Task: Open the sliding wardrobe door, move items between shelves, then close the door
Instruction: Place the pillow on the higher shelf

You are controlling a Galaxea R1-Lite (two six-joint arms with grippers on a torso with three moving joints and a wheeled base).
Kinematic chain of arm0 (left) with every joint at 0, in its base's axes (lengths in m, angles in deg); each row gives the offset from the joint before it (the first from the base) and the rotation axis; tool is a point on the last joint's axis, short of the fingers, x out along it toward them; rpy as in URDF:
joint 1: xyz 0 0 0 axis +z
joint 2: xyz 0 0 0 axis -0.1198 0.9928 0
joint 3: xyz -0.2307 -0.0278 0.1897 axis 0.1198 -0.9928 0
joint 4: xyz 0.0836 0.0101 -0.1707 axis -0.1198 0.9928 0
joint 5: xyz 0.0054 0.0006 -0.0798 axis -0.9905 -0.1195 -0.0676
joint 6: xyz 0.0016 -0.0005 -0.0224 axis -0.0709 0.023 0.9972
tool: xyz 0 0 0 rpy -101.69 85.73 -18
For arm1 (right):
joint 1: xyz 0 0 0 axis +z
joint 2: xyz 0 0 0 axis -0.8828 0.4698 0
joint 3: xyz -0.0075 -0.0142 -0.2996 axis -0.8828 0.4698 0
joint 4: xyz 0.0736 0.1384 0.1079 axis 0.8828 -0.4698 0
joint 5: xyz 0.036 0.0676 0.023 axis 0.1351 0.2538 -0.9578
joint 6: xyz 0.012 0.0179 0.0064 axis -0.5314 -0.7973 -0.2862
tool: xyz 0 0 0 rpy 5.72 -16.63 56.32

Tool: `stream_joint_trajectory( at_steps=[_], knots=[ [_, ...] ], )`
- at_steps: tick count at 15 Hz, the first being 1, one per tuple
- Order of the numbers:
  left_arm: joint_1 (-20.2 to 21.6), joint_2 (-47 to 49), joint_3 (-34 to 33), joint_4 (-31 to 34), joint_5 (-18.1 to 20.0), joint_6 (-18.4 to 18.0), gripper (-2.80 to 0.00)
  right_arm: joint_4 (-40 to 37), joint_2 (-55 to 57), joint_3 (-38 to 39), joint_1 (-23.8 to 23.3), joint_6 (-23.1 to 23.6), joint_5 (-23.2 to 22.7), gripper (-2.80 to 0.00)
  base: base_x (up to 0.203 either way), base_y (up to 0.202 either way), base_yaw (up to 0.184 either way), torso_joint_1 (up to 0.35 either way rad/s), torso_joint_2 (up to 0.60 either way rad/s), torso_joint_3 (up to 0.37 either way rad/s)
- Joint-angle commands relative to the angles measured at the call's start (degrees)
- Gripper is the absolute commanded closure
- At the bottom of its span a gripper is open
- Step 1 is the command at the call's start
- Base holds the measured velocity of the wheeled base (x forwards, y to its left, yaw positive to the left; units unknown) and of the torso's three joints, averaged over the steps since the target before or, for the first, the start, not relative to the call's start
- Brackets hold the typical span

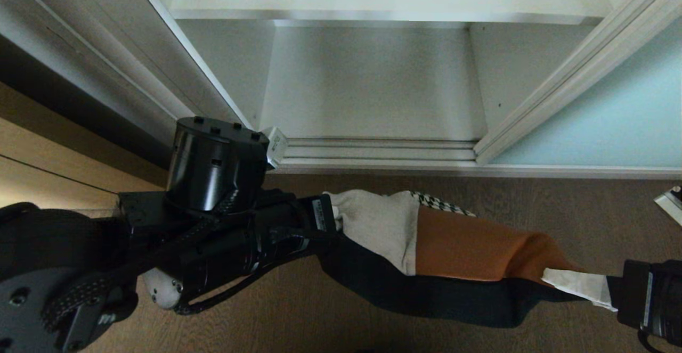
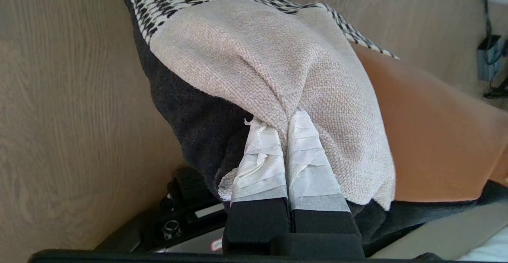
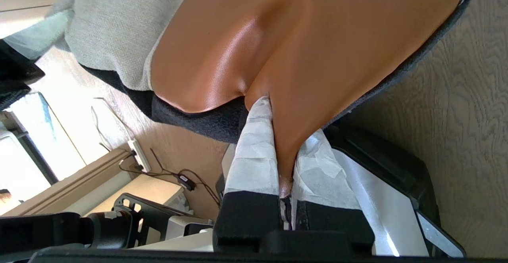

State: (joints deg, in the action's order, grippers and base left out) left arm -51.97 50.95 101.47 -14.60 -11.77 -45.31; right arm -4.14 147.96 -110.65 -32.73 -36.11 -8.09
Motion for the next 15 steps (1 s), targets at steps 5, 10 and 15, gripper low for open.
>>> stream_joint_trajectory(
  at_steps=[5, 10, 15],
  knots=[
    [-0.1, 0.4, 1.6, 0.5, -0.1, 0.3, 0.00, 0.0, -0.4, 0.2, 0.0, -0.3, -0.1, 0.00, 0.000, 0.000, 0.000, 0.001, 0.00, 0.006],
    [-0.1, 0.1, 1.5, 0.8, -0.2, 0.2, 0.00, 0.0, -0.6, 0.3, 0.0, -0.3, -0.1, 0.00, 0.000, 0.000, 0.000, 0.002, 0.00, 0.162],
    [-0.3, 0.1, 1.0, 0.7, -0.7, -0.2, 0.00, 0.0, -0.6, 0.2, 0.1, -0.9, -0.1, 0.00, 0.000, 0.000, 0.000, 0.003, 0.00, 0.203]
  ],
)
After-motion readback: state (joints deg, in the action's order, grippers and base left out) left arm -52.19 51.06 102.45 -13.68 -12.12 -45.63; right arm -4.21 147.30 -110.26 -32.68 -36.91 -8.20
